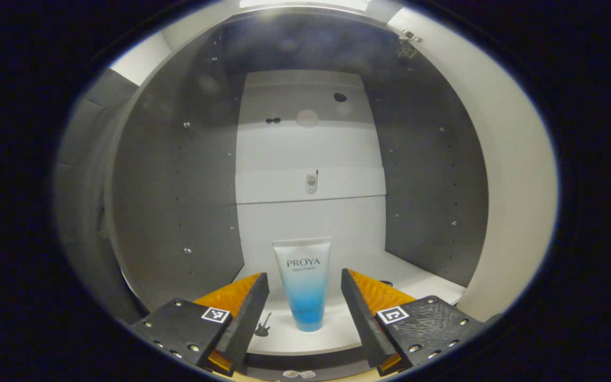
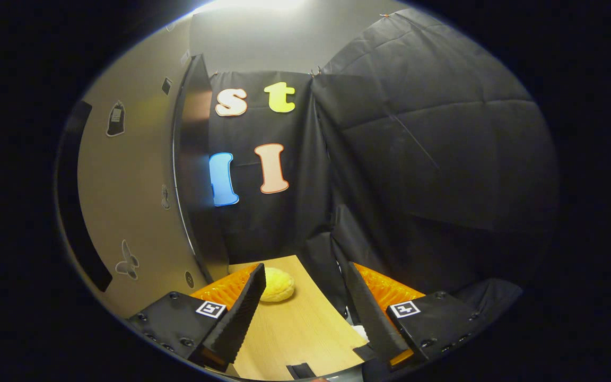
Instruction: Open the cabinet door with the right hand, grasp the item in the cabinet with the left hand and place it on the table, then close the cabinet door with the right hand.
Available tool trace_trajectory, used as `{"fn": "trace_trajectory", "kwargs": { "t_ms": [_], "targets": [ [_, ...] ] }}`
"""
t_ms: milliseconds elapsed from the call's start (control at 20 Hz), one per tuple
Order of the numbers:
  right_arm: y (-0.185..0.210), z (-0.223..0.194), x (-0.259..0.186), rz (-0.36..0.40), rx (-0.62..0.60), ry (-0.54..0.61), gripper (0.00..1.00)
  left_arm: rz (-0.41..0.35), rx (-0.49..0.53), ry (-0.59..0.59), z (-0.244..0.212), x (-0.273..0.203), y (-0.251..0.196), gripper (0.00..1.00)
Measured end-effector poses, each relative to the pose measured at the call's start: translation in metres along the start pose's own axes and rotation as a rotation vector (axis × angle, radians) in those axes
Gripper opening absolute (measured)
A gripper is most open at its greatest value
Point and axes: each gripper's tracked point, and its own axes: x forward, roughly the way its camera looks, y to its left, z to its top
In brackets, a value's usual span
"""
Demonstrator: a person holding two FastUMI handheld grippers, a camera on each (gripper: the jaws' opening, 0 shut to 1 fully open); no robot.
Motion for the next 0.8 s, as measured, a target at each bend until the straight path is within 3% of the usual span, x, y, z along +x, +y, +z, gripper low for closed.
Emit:
{"fn": "trace_trajectory", "kwargs": {
  "t_ms": [150,250,350,400,650,750,800],
  "targets": [
    [0.004,-0.003,0.007,0.006,0.013,0.01,0.93,0.005,-0.009,0.003,-0.003,0.007,0.001,0.85],
    [0.005,-0.004,0.009,0.008,0.008,0.015,0.97,0.018,-0.015,-0.007,-0.006,0.015,0.005,0.58],
    [0.007,-0.004,0.01,0.021,0.008,0.019,0.93,0.023,-0.021,-0.008,-0.002,0.004,0.008,0.56],
    [0.008,-0.004,0.009,0.027,0.004,0.018,0.97,0.019,-0.032,-0.009,-0.002,0.0,0.008,0.55],
    [0.011,-0.002,0.007,0.068,-0.013,0.011,0.97,0.029,-0.036,-0.041,0.002,-0.041,0.016,0.54],
    [0.013,-0.004,0.004,0.09,-0.021,0.012,0.97,0.04,-0.031,-0.051,0.002,-0.061,0.022,0.48],
    [0.014,-0.005,0.001,0.1,-0.026,0.011,0.93,0.047,-0.028,-0.053,0.002,-0.07,0.024,0.51]
  ]
}}
